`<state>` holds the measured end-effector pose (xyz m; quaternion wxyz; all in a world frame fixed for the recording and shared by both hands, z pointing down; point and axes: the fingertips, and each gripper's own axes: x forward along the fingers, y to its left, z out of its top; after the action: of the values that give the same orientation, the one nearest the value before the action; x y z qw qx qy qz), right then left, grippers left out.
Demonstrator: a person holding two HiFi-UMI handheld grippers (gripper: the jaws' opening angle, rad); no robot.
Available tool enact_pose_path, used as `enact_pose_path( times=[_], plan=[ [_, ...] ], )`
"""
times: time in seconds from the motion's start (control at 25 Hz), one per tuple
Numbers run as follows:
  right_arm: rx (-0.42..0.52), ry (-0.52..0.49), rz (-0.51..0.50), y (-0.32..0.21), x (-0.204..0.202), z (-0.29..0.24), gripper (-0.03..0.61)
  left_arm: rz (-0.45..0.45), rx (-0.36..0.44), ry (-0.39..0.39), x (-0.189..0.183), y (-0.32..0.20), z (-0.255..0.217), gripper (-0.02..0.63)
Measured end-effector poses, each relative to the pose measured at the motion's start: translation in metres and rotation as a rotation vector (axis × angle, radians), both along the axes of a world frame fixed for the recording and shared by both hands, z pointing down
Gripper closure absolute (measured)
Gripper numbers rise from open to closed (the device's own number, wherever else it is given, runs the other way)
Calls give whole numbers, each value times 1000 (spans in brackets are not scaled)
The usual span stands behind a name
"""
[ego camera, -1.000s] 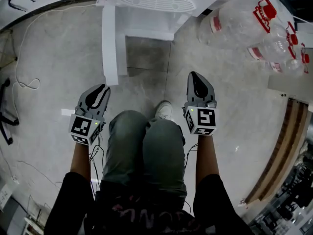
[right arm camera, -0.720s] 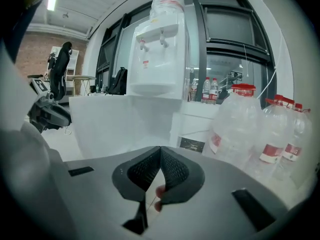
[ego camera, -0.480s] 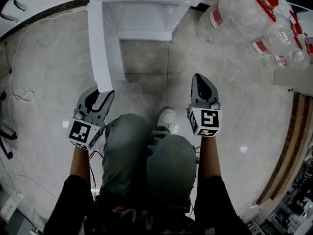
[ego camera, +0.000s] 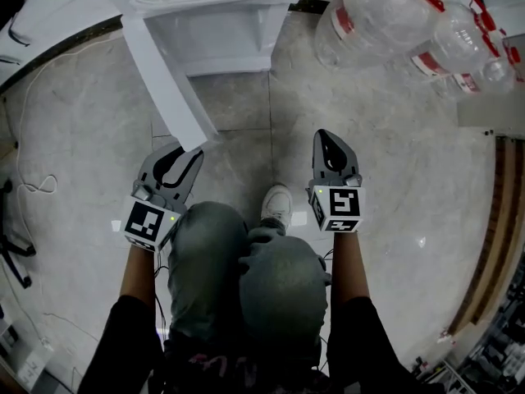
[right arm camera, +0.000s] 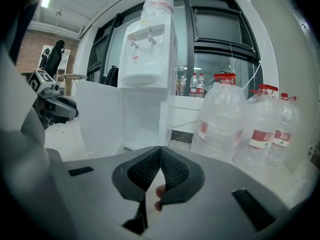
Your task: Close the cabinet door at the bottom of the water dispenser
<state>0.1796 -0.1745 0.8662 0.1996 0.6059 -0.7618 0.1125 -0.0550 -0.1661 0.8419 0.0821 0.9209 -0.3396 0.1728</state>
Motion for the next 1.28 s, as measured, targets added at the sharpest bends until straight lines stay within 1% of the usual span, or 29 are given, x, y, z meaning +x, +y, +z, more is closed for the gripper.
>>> enact_pose_path(
  times=[0.08,0.16,0.28,0.52,0.64,0.76,0.92,1.12,1.28],
  plan=[
    [-8,0,-6,1,2,4,565,31,9,-19,13,-4,1,500],
    [-15,-1,-9,1,7,7,565,60,11,-22,26,-9,1,500],
    [-12,-13,9,-4,18,9,565,98,14,-11,47,-20,0,500],
    [-8,-18,20,-15,34,16,565,135,2,25,81,-51,2,496],
    [-8,-23,34,-23,44,21,565,171,31,26,101,-71,4,495],
    [-13,-20,41,-28,53,28,565,184,54,40,120,-94,4,495],
    [-27,-17,48,-34,63,40,565,171,57,17,132,-128,16,495],
    [-42,-14,38,-44,68,52,565,141,67,27,146,-169,22,496],
    [-50,-8,31,-51,74,60,565,68,39,51,146,-205,38,496]
  ],
)
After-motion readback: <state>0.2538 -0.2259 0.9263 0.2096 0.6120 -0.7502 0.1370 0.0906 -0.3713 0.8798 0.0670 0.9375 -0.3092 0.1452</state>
